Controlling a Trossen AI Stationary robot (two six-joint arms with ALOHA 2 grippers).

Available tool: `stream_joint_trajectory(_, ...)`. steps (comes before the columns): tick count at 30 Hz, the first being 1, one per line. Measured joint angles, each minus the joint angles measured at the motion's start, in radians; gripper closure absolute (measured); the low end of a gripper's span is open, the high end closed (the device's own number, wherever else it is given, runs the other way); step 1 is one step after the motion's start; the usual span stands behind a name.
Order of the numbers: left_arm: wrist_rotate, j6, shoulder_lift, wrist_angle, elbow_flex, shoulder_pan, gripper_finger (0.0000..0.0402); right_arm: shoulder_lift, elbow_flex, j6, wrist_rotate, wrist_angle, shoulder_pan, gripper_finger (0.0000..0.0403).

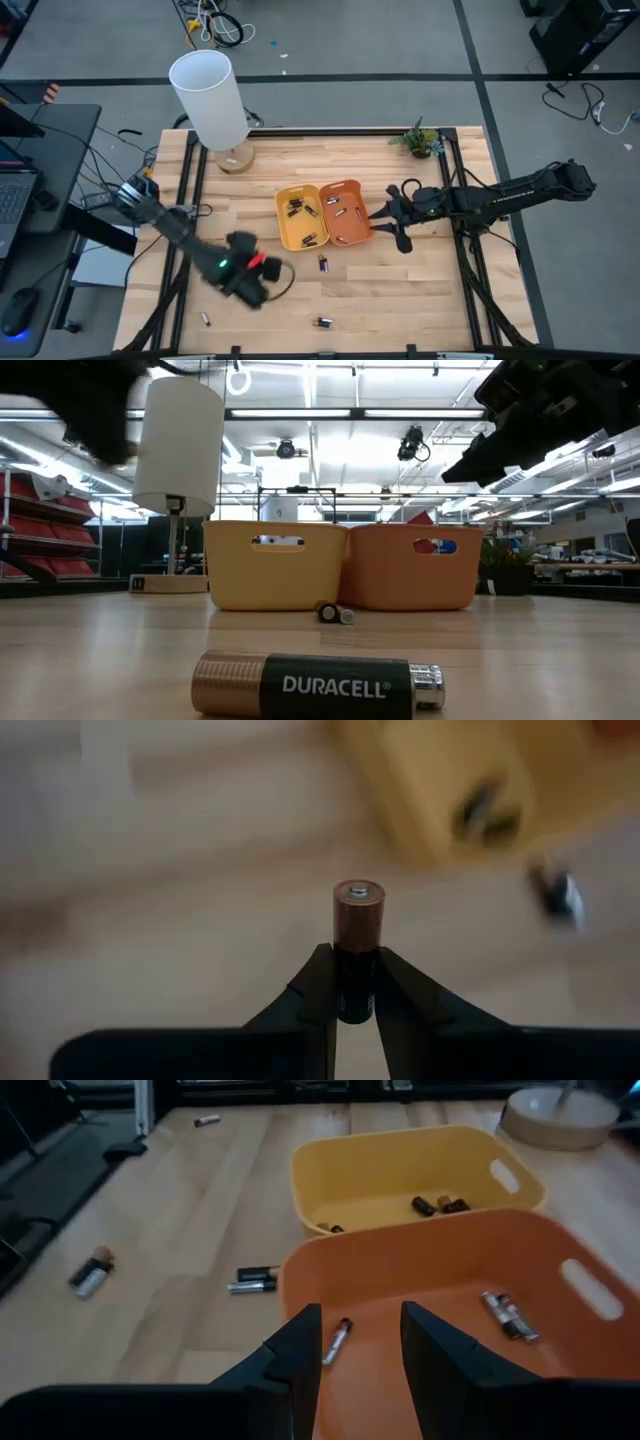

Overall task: Sort batteries
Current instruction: Put the bottom left black battery into the yellow bin

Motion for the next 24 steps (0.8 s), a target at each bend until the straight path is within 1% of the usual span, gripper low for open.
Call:
stream_joint_trajectory(3, -0.076, 0.119, 0.012, 0.045, -0.006, 0.079, 0.0346, 0.000, 0.000, -0.006, 0.003, -0.015, 0.000, 0.0278)
stream_joint_trajectory(9, -0.144, 0.392, 0.028, 0.118, -0.010, 0.239, 0.0346, 0.000, 0.000, -0.029, 0.002, -0.070, 0.000, 0.0279)
stream_joint_trajectory(13, -0.189, 0.562, 0.034, 0.217, -0.010, 0.344, 0.0346, 0.000, 0.000, -0.033, 0.002, -0.063, 0.000, 0.0278)
stream_joint_trajectory(17, -0.186, 0.769, 0.083, 0.391, -0.011, 0.443, 0.0345, 0.000, 0.000, -0.030, 0.002, -0.057, 0.000, 0.0277)
stream_joint_trajectory(20, -0.130, 0.877, 0.113, 0.512, -0.010, 0.491, 0.0344, 0.000, 0.000, -0.005, 0.004, -0.060, 0.000, 0.0279)
stream_joint_trajectory(24, -0.062, 0.968, 0.136, 0.554, -0.011, 0.527, 0.0325, 0.000, 0.000, 0.004, 0.033, -0.059, 0.000, 0.0278)
